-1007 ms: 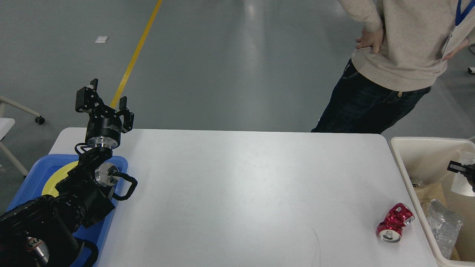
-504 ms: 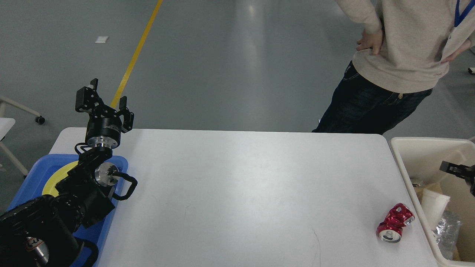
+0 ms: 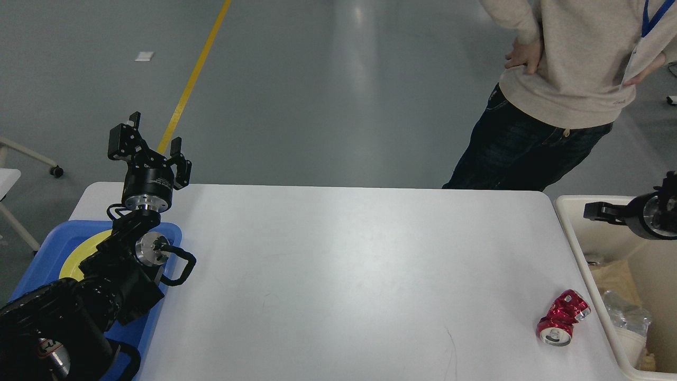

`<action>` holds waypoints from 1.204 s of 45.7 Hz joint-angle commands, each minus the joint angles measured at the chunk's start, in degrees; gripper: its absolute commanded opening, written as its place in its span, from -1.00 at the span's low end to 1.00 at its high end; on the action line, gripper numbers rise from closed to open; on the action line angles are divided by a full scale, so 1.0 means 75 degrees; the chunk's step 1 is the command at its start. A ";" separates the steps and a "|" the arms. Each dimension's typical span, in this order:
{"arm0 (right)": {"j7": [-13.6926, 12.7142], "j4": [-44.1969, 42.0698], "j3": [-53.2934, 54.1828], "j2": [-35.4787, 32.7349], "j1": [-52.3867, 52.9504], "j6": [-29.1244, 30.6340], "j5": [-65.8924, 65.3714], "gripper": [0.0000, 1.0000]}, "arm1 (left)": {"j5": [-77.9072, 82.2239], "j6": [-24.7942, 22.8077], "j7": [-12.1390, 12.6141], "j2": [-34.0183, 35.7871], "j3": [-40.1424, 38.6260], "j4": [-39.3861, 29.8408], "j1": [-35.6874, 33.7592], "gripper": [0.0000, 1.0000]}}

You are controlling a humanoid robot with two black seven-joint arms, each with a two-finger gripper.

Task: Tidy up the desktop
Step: 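Lower the right gripper onto the red can and grasp it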

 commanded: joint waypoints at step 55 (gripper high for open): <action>-0.0012 -0.0700 0.1891 0.0241 -0.2284 0.2773 0.0071 1.00 | 0.0000 0.0000 0.0000 0.0011 0.0000 0.0000 -0.0006 0.93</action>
